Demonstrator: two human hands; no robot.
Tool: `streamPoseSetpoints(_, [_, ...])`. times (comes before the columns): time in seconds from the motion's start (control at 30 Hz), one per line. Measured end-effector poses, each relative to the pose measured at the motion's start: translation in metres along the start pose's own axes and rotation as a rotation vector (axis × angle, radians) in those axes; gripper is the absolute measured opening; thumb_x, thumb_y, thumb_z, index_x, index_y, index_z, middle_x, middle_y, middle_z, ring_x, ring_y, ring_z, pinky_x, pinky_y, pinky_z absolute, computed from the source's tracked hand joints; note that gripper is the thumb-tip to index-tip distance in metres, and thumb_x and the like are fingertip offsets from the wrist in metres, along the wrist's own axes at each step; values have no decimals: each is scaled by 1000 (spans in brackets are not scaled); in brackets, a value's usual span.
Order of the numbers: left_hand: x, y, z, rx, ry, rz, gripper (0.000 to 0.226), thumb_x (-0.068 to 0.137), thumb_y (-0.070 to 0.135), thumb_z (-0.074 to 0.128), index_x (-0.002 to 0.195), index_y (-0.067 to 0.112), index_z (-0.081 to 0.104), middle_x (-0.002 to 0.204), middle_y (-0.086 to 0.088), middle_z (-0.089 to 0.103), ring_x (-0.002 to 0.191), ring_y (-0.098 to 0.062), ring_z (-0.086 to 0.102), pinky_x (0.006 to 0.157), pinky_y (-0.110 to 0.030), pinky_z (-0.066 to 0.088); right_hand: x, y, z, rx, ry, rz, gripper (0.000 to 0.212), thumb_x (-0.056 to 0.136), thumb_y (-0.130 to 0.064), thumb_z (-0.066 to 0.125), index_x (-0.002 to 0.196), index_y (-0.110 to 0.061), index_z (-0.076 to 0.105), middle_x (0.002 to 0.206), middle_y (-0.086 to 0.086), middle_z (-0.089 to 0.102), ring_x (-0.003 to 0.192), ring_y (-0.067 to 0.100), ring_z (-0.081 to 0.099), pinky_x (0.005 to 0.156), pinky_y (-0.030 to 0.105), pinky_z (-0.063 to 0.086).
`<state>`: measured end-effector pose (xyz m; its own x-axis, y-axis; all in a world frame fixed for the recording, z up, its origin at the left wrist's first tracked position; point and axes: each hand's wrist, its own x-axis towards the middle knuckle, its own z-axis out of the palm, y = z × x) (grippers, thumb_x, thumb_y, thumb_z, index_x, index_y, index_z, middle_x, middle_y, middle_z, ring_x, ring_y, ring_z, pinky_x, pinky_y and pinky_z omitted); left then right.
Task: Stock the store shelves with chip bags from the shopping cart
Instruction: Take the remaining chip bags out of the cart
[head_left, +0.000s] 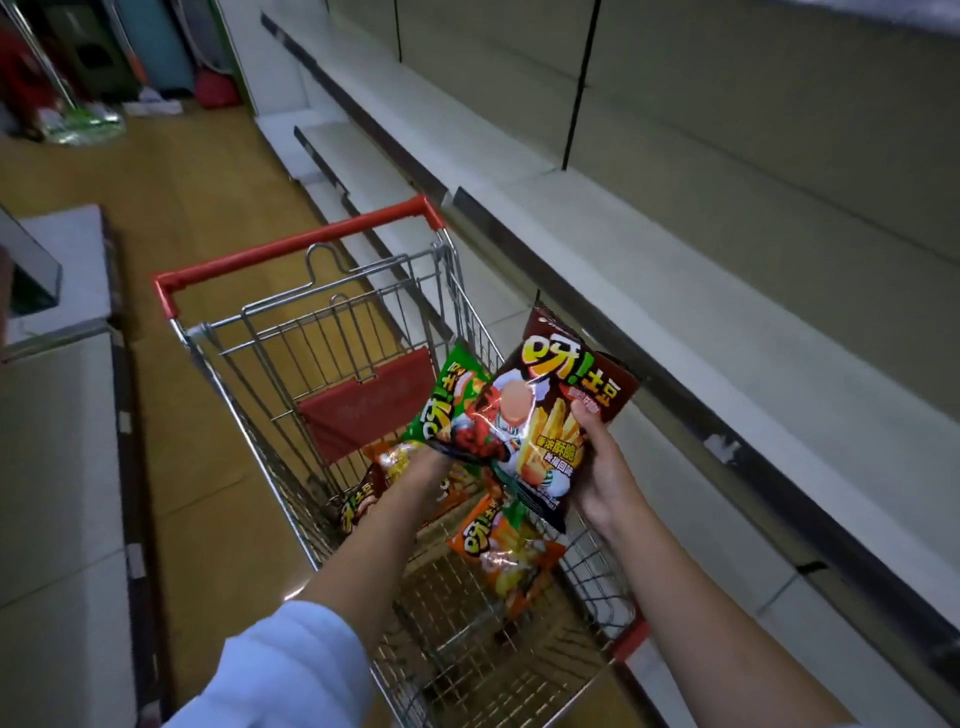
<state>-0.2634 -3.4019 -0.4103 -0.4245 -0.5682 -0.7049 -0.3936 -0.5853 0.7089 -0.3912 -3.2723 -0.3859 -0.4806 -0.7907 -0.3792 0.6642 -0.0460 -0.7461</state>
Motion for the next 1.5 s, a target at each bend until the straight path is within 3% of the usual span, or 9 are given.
streamPoseSetpoints(0.13, [-35,8,23,-121,-197,51,18,98,23,47,97,8,57,107,-20,57,63,-23,61,54,-31,55,-28,-19,-6,21,8,-18,103,28,-51,95,118,-13,62,114,15,70,101,31,68,89,47,54])
streamPoseSetpoints(0.2, [-50,17,32,-212,-233,126,32,86,30,66,106,6,59,121,-21,58,75,-34,68,44,-26,52,-45,-32,-9,34,13,-38,100,23,-47,96,111,-12,64,106,15,72,91,29,72,73,42,60])
streamPoseSetpoints(0.33, [-61,46,37,-137,-224,278,55,76,17,76,120,15,43,125,1,54,103,-23,58,95,-48,47,-66,-56,-9,-89,92,-106,104,17,-48,96,109,-12,63,102,13,74,93,28,70,81,44,57])
streamPoseSetpoints(0.5, [-65,84,30,127,-298,432,126,43,36,95,147,27,23,143,-4,46,127,-29,48,108,-47,36,-89,-83,-13,-150,185,-163,108,29,-47,96,124,-10,59,119,15,68,115,33,61,105,53,42])
streamPoseSetpoints(0.63, [-81,105,33,207,-330,494,95,75,11,79,150,16,21,145,-9,39,134,-30,36,109,-41,29,-107,-102,-11,-159,278,-285,100,42,-46,93,128,-13,54,122,15,66,113,34,62,101,55,45])
streamPoseSetpoints(0.77, [-85,122,44,350,-495,480,97,57,27,89,138,23,36,136,-5,51,114,-27,53,106,-44,39,-125,-113,-5,-116,479,-368,39,84,-30,70,114,-17,48,108,17,67,96,36,67,93,59,50])
streamPoseSetpoints(1.03, [-103,132,84,452,-735,501,129,34,41,95,144,24,29,137,-5,52,119,-31,54,105,-50,41,-176,-121,0,-370,572,-442,89,57,-50,84,128,-21,39,116,8,66,102,26,67,92,49,54])
streamPoseSetpoints(1.3, [-119,114,147,629,-956,486,110,41,39,96,135,27,40,125,-5,63,112,-30,62,101,-55,44,-258,-112,-30,-255,844,-566,63,64,-33,81,118,-19,52,100,9,73,89,26,71,74,41,59])
streamPoseSetpoints(1.5, [-168,75,207,689,-1151,435,95,48,24,91,130,25,43,120,-7,66,107,-31,64,95,-52,49,-332,-95,-63,-173,1026,-613,44,76,-28,79,110,-32,50,110,6,68,101,27,67,89,50,54])
